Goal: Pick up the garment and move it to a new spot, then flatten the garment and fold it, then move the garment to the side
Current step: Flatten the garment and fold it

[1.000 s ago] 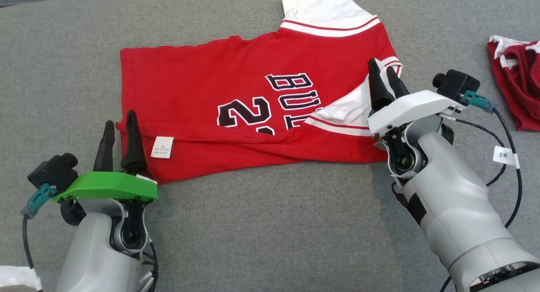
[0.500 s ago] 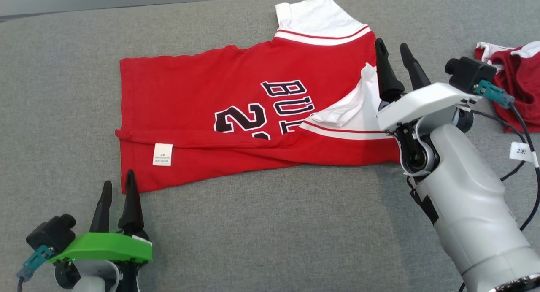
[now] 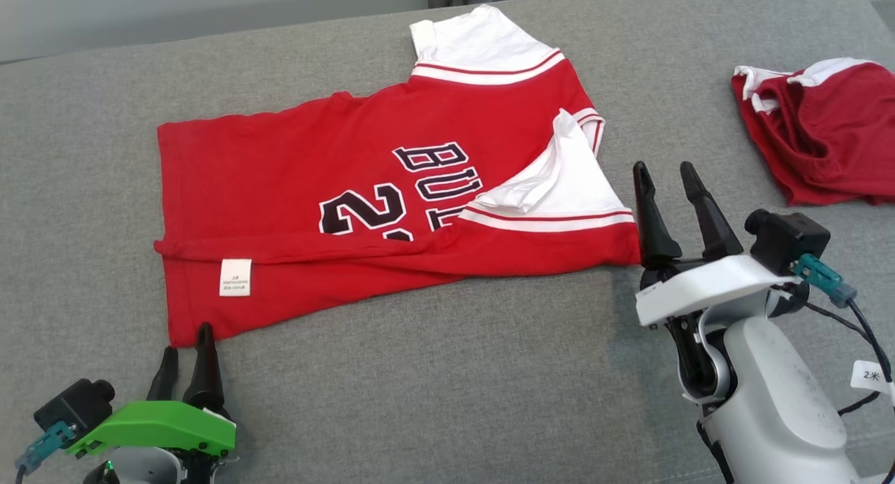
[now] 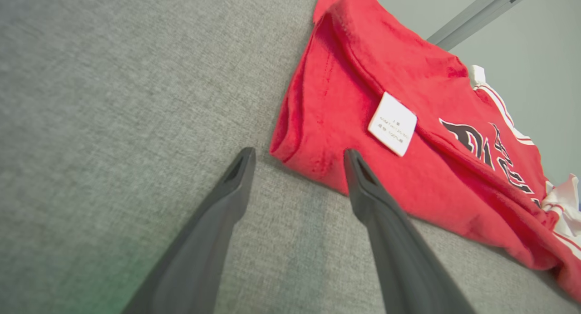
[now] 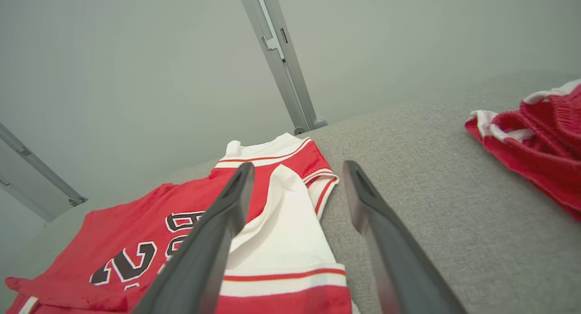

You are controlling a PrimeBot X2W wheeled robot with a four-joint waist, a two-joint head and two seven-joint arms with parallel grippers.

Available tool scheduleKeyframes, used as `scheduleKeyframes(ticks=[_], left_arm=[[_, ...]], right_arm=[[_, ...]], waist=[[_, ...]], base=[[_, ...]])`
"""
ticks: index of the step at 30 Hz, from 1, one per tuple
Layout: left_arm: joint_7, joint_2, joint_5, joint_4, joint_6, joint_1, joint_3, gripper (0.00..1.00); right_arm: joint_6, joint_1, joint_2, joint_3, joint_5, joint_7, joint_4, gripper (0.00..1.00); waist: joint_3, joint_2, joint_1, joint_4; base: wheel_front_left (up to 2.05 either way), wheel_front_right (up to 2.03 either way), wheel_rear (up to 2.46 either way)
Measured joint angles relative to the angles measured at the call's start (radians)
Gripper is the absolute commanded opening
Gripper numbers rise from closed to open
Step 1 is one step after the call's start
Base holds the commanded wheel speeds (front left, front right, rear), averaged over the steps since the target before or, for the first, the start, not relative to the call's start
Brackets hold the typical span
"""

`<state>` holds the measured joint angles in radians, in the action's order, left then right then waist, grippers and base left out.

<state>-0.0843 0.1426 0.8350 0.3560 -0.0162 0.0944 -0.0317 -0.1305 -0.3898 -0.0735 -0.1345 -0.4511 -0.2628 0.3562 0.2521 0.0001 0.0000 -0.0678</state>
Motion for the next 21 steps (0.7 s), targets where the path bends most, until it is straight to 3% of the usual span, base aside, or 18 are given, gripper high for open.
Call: scheduleKeyframes(ticks=[1, 2, 3, 4, 7, 21], left_arm=[[0.001, 0.001, 0.001, 0.003, 0.000, 0.003, 0.002, 1.00], [0.001, 0.002, 0.005, 0.007, 0.000, 0.005, 0.003, 0.91], [0.000, 0.002, 0.011, 0.009, 0.000, 0.008, 0.007, 0.74], [-0.002, 0.002, 0.016, 0.013, 0.000, 0.011, 0.010, 0.48], [-0.011, 0.007, 0.017, 0.024, 0.000, 0.019, 0.012, 0.00], [-0.065, 0.018, -0.012, -0.082, -0.009, 0.024, 0.004, 0.00]], right_arm=[[0.000, 0.013, 0.002, 0.004, 0.008, 0.000, -0.006, 1.00], [0.000, 0.026, 0.003, 0.009, 0.017, 0.000, -0.010, 1.00], [0.000, 0.038, 0.005, 0.013, 0.023, 0.000, -0.013, 1.00], [0.000, 0.048, 0.006, 0.016, 0.027, 0.000, -0.013, 1.00], [0.000, 0.077, 0.008, 0.030, 0.037, 0.020, -0.004, 1.00], [0.000, 0.089, 0.022, 0.039, 0.054, 0.105, 0.139, 1.00]], waist=[[0.002, 0.0000, 0.0000, -0.006], [0.004, 0.0000, 0.0000, -0.013], [0.006, 0.0000, 0.0000, -0.019], [0.008, 0.0000, 0.0000, -0.024], [0.014, 0.0000, 0.0000, -0.034], [0.029, 0.0000, 0.0000, 0.010]], base=[[0.00, 0.00, 0.00], [0.00, 0.00, 0.00], [0.00, 0.00, 0.00], [0.00, 0.00, 0.00], [0.00, 0.00, 0.00], [0.00, 0.00, 0.00]])
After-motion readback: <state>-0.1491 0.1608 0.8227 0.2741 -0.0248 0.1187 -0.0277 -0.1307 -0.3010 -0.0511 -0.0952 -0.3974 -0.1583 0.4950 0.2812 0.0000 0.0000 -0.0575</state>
